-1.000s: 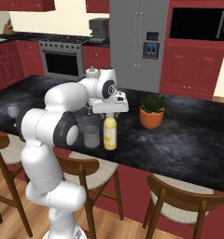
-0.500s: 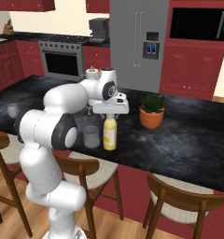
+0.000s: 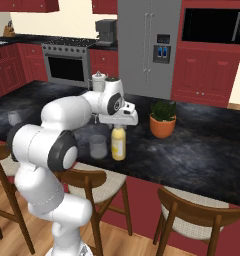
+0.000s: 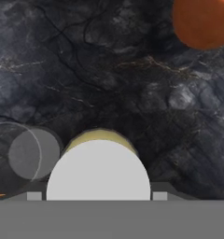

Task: There is a wine glass and glass cup on the dining counter. Place the wine bottle next to the wine glass and the juice bottle next to the glass cup.

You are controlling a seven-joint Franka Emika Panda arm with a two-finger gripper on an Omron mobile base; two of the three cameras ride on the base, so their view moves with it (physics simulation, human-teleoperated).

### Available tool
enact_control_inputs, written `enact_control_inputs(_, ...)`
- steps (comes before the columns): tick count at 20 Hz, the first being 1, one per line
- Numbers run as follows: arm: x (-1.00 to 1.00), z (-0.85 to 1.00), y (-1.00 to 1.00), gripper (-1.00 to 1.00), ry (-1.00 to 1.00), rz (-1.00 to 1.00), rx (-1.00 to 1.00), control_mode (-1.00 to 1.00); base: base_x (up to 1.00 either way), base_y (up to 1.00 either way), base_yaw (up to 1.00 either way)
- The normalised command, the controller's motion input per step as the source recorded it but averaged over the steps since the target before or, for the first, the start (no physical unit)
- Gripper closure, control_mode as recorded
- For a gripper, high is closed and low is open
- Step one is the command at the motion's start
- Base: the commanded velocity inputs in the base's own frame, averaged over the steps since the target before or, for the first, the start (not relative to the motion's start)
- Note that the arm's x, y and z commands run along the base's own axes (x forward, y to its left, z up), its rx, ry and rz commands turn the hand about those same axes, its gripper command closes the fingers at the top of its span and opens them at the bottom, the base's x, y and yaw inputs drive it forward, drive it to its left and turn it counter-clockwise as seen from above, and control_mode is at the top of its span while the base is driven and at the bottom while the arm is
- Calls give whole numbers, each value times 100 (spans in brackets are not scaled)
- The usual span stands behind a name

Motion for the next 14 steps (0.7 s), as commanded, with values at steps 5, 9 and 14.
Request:
enact_control_inputs(5, -18, -24, 0, 100, -20, -6, -6, -100, 0, 0, 0)
enact_control_inputs(9, -9, -35, 8, 100, -10, -8, -2, -100, 0, 0, 0)
enact_control_inputs(14, 1, -33, 2, -100, 0, -7, 0, -100, 0, 0, 0)
